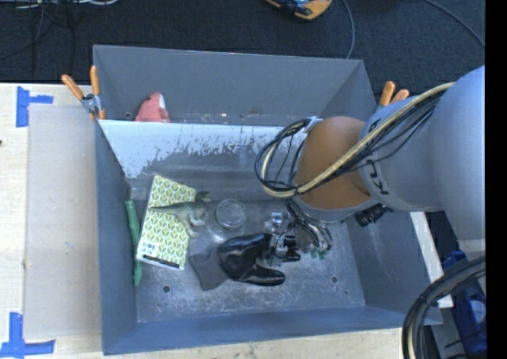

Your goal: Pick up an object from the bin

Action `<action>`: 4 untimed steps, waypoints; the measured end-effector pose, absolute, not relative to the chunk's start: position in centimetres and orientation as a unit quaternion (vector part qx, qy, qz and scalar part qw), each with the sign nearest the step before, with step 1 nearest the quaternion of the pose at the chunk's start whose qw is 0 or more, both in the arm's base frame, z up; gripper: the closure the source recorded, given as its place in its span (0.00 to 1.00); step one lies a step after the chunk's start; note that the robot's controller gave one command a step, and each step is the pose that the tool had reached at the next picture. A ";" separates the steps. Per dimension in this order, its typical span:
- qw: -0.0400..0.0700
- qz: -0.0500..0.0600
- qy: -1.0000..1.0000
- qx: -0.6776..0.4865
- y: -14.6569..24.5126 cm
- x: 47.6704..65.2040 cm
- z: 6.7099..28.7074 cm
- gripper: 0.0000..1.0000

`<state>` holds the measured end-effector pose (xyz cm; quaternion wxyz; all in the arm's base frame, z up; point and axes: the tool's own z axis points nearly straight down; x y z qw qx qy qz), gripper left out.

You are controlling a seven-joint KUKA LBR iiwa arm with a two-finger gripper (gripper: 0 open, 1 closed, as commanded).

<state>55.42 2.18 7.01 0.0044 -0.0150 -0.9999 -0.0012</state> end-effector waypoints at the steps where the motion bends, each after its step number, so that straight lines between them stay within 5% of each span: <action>1: 0.004 -0.001 -1.000 -0.015 2.2 55.4 7.0 1.00; 3: 0.007 -0.001 -1.000 -0.014 2.2 55.2 7.7 1.00; 4: 0.006 -0.001 -1.000 -0.014 2.2 55.3 9.8 1.00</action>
Offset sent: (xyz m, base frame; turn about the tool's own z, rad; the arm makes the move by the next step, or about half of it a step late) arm -0.0002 0.0001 0.0036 0.0000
